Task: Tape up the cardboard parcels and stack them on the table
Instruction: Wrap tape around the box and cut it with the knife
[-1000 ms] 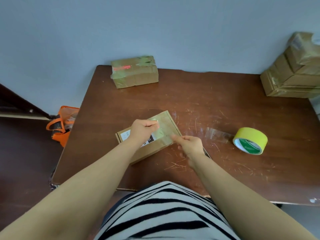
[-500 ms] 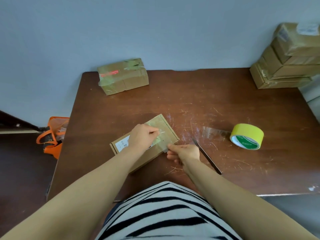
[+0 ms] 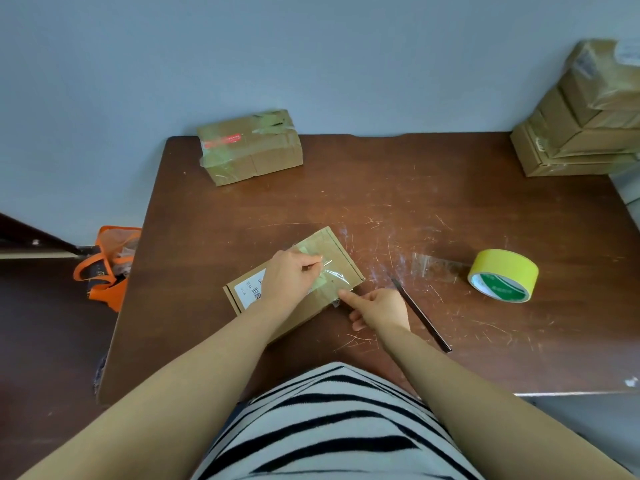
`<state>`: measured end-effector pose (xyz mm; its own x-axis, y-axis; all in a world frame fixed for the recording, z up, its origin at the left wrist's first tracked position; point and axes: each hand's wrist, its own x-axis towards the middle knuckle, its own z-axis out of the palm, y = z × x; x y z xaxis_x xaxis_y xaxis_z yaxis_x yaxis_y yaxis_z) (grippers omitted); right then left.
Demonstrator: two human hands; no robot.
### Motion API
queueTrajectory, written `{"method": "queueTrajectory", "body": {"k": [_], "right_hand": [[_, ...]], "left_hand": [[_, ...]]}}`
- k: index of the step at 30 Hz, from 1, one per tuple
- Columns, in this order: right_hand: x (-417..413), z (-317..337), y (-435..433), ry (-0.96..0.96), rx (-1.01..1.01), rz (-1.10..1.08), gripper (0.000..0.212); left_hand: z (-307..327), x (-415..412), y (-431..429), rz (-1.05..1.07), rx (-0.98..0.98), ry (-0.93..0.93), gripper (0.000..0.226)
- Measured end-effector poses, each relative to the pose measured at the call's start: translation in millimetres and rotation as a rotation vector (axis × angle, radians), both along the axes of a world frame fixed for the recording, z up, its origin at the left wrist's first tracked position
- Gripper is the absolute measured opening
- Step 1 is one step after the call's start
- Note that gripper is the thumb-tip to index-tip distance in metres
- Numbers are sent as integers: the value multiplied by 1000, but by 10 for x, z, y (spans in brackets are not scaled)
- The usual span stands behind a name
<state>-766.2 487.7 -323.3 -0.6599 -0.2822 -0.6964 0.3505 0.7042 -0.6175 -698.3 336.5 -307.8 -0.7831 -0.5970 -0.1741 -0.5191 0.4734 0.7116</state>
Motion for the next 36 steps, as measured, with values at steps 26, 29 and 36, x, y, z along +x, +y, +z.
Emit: {"method": "queueTrajectory", "body": {"k": [26,29,36], "right_hand": [[89,-208,15,882,138,1108,72],[94,-196,12,890,142,1104,72],[95,-195,10,901,142,1109,73]], "left_hand": [[-3,-54,-13,-13,-150,37,18],[0,-59,-11,-20,-195,29,22],[4,-88,-80,167,-99,-72,30]]}}
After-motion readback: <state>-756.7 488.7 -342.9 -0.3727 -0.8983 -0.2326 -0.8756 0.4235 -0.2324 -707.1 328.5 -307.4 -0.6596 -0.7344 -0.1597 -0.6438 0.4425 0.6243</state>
